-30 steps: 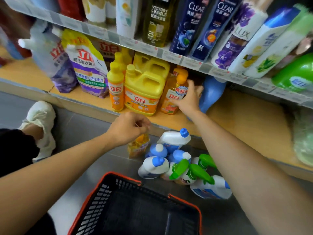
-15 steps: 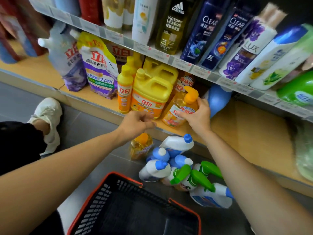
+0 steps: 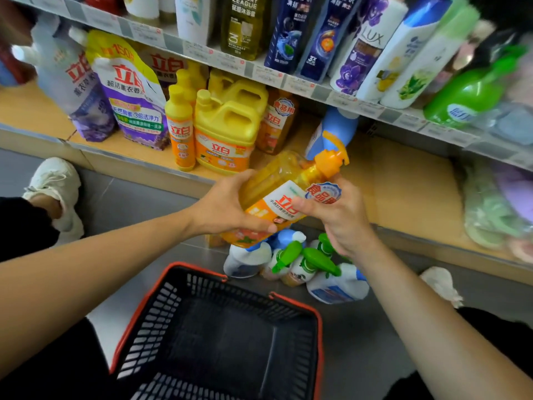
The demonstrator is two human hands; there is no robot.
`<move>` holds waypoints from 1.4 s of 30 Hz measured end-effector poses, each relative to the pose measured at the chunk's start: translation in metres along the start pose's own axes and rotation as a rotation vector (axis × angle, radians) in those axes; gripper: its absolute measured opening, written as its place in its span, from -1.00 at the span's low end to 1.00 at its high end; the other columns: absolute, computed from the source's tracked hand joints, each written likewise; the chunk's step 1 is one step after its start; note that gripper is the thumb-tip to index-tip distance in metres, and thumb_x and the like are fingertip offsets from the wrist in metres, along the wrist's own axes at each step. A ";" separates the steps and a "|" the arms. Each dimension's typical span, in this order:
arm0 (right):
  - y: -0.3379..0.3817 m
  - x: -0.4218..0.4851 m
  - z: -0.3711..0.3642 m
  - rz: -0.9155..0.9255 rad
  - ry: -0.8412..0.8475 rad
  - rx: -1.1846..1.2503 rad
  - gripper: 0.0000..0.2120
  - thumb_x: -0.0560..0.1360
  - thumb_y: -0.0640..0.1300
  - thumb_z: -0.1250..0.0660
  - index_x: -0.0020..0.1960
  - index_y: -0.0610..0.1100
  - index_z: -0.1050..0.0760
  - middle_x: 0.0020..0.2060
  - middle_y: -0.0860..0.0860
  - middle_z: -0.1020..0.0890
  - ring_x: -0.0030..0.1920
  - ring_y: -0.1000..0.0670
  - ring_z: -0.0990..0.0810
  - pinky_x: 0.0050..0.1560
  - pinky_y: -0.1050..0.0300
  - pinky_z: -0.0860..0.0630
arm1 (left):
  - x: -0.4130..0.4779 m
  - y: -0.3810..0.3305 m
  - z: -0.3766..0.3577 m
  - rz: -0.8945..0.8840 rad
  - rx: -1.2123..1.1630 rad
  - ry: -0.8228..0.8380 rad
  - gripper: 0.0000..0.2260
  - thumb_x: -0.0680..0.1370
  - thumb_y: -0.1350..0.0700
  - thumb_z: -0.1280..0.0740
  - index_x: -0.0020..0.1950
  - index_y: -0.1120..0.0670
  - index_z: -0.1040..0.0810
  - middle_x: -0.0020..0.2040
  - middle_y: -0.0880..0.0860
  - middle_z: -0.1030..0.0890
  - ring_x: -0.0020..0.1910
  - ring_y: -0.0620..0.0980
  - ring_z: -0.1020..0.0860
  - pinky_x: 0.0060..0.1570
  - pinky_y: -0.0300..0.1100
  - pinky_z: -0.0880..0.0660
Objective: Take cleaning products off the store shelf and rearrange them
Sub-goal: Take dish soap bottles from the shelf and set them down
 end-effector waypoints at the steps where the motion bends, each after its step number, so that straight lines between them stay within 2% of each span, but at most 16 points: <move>1: -0.005 -0.011 0.001 -0.021 0.004 0.007 -0.60 0.33 -0.32 -0.58 0.12 -0.15 -0.58 0.02 -0.12 -0.72 0.07 -0.15 -0.70 0.03 0.01 -0.61 | -0.007 0.000 -0.007 0.004 0.005 0.016 -0.17 0.15 -0.17 -0.66 0.34 0.06 -0.50 0.18 -0.05 -0.67 0.17 -0.10 -0.64 0.21 0.06 -0.58; 3: -0.014 -0.029 0.003 -0.061 0.016 -0.016 -0.55 0.31 -0.24 -0.60 0.16 -0.09 -0.58 0.05 -0.10 -0.72 0.10 -0.14 -0.69 0.07 0.00 -0.61 | -0.021 0.007 -0.017 0.050 0.037 0.023 -0.18 0.11 -0.21 -0.65 0.30 0.03 -0.54 0.14 -0.04 -0.69 0.13 -0.08 -0.65 0.19 0.08 -0.57; 6: -0.022 -0.045 0.018 -0.134 0.032 -0.053 -0.38 0.31 -0.18 -0.58 0.33 -0.01 -0.48 0.12 0.04 -0.70 0.19 0.00 -0.65 0.14 0.12 -0.57 | -0.035 0.018 -0.028 0.138 0.206 0.026 -0.12 0.04 -0.34 -0.59 0.29 -0.02 -0.55 0.08 -0.08 -0.68 0.08 -0.05 -0.65 0.13 0.09 -0.57; 10: -0.008 -0.051 0.049 -0.106 0.015 -0.204 -0.38 0.31 -0.12 -0.58 0.34 0.04 -0.50 0.09 0.09 -0.69 0.14 0.11 -0.64 0.11 0.21 -0.55 | -0.034 0.019 -0.028 0.169 0.471 -0.011 -0.02 -0.02 -0.50 -0.43 0.34 -0.10 -0.50 0.05 -0.19 -0.62 0.08 -0.05 -0.61 0.11 0.00 -0.56; 13: 0.001 -0.049 0.057 -0.052 0.055 -0.384 -0.53 0.36 -0.13 -0.56 0.22 0.12 -0.56 0.04 0.09 -0.69 0.08 0.10 -0.66 0.12 0.17 -0.59 | -0.029 0.018 -0.028 0.135 0.641 -0.036 -0.02 -0.02 -0.53 -0.38 0.35 -0.16 -0.48 0.09 -0.10 -0.66 0.10 0.04 -0.62 0.06 0.00 -0.55; 15: -0.003 -0.049 0.060 -0.043 0.084 -0.515 -0.60 0.40 -0.20 -0.55 0.16 0.10 -0.58 0.05 0.07 -0.68 0.06 0.10 -0.67 0.11 0.14 -0.61 | -0.023 0.015 -0.030 0.080 0.743 -0.054 -0.05 0.01 -0.54 -0.35 0.35 -0.20 -0.46 0.09 -0.06 -0.68 0.09 0.10 -0.64 -0.03 -0.02 -0.52; 19: -0.023 -0.054 0.058 -0.102 0.156 -0.651 -0.56 0.45 -0.21 -0.53 0.24 0.13 -0.55 0.05 0.19 -0.65 0.06 0.19 -0.64 0.10 0.22 -0.57 | -0.016 0.010 -0.035 -0.023 0.960 -0.056 -0.13 0.08 -0.51 -0.44 0.33 -0.21 -0.45 0.02 -0.02 -0.72 -0.01 0.16 -0.67 -0.21 -0.11 -0.35; 22: -0.035 -0.056 0.052 -0.102 0.188 -0.777 -0.67 0.45 -0.17 -0.52 0.15 0.09 -0.60 0.02 0.17 -0.65 0.05 0.14 -0.61 0.09 0.07 -0.56 | -0.017 0.002 -0.038 -0.107 1.076 -0.048 -0.19 0.10 -0.45 -0.49 0.29 -0.19 -0.48 0.03 -0.05 -0.72 -0.10 0.15 -0.69 -0.27 -0.15 -0.31; 24: -0.039 -0.056 0.051 -0.097 0.160 -0.776 -0.72 0.43 -0.17 -0.53 0.11 0.03 -0.64 -0.02 0.13 -0.66 0.00 0.11 -0.61 0.07 0.02 -0.57 | -0.018 -0.003 -0.037 -0.143 1.107 -0.051 -0.21 0.10 -0.43 -0.51 0.27 -0.17 -0.50 0.02 -0.08 -0.72 -0.15 0.13 -0.69 -0.28 -0.17 -0.30; 27: -0.040 -0.052 0.056 -0.109 0.075 -0.667 -0.75 0.40 -0.17 -0.57 0.07 -0.02 -0.68 -0.10 0.05 -0.70 -0.08 0.07 -0.66 -0.01 0.07 -0.62 | -0.020 -0.002 -0.030 -0.106 1.063 -0.051 -0.20 0.12 -0.42 -0.53 0.29 -0.18 -0.50 0.05 -0.07 -0.72 -0.08 0.13 -0.69 -0.25 -0.15 -0.33; 30: -0.037 -0.046 0.063 -0.130 -0.018 -0.360 -0.80 0.41 -0.24 -0.56 -0.01 -0.06 -0.67 -0.20 -0.02 -0.73 -0.25 0.07 -0.69 -0.21 0.19 -0.62 | -0.021 0.004 -0.022 0.020 0.936 -0.032 -0.12 0.07 -0.49 -0.47 0.34 -0.19 -0.48 0.09 -0.03 -0.71 0.04 0.12 -0.66 -0.14 -0.09 -0.44; 34: -0.037 -0.040 0.065 -0.128 -0.132 -0.190 -0.89 0.43 -0.23 -0.54 -0.09 -0.09 -0.66 -0.23 -0.03 -0.73 -0.28 0.08 -0.66 -0.30 0.24 -0.57 | -0.027 0.012 -0.022 0.191 0.734 0.038 -0.08 -0.04 -0.50 -0.41 0.29 -0.21 -0.52 0.02 -0.11 -0.68 0.07 0.05 -0.64 -0.04 -0.07 -0.50; 36: -0.039 -0.039 0.065 -0.154 -0.168 -0.204 -0.90 0.46 -0.16 -0.53 -0.08 -0.14 -0.65 -0.27 -0.01 -0.71 -0.28 0.08 -0.64 -0.30 0.19 -0.57 | -0.034 0.017 -0.027 0.264 0.635 0.071 -0.18 -0.04 -0.50 -0.45 0.18 -0.25 -0.52 -0.04 -0.20 -0.63 0.03 -0.01 -0.63 -0.01 -0.05 -0.52; 38: -0.038 -0.038 0.066 -0.166 -0.167 -0.337 -0.83 0.48 -0.04 -0.51 -0.09 -0.14 -0.62 -0.34 0.02 -0.67 -0.31 0.10 -0.62 -0.34 0.13 -0.54 | -0.040 0.023 -0.032 0.336 0.509 0.097 -0.31 -0.04 -0.46 -0.51 0.00 -0.22 -0.53 -0.09 -0.20 -0.64 -0.03 -0.08 -0.63 0.05 0.01 -0.56; 40: -0.034 -0.037 0.064 -0.173 -0.127 -0.433 -0.77 0.50 0.05 -0.47 -0.13 -0.11 -0.58 -0.41 0.08 -0.63 -0.39 0.16 -0.59 -0.45 0.23 -0.45 | -0.044 0.026 -0.040 0.380 0.324 0.158 -0.35 -0.01 -0.36 -0.61 -0.02 -0.15 -0.60 -0.10 -0.13 -0.69 -0.09 -0.08 -0.67 0.04 0.07 -0.61; 42: -0.034 -0.037 0.062 -0.190 -0.087 -0.417 -0.74 0.51 0.03 -0.46 -0.13 -0.16 -0.57 -0.41 0.07 -0.64 -0.39 0.15 -0.61 -0.43 0.24 -0.45 | -0.046 0.025 -0.051 0.383 0.144 0.258 -0.40 0.08 -0.17 -0.70 0.03 -0.03 -0.66 -0.07 -0.03 -0.73 -0.10 0.01 -0.72 0.00 0.11 -0.65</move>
Point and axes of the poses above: each hand's wrist, its own x-axis towards the middle knuckle, its own z-axis out of the back of the hand, y = z × x, the point moved 10 cm from there along x, towards the middle knuckle
